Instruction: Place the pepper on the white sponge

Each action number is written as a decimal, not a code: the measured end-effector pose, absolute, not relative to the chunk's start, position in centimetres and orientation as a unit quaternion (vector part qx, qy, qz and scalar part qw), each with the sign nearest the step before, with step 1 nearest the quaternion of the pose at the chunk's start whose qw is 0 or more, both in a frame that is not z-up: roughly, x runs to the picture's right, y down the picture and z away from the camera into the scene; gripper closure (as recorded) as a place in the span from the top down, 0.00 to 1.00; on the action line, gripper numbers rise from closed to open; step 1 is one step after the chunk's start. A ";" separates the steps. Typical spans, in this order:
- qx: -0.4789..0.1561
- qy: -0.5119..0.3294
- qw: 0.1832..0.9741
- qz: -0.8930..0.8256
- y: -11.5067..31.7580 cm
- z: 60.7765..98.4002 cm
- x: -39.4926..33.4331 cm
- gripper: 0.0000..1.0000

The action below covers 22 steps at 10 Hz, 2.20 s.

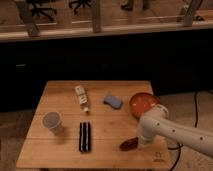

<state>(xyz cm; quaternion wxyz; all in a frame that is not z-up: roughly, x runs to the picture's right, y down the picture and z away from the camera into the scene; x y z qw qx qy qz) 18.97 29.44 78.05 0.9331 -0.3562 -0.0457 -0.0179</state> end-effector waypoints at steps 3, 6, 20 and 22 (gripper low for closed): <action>-0.350 -0.048 0.935 -0.021 26.0 78.6 18.5 0.02; -0.349 -0.042 0.936 -0.025 25.0 78.5 18.0 0.02; -0.321 -0.054 0.943 -0.075 12.8 82.2 10.9 0.02; -0.320 -0.057 0.942 -0.083 11.6 82.8 9.8 0.02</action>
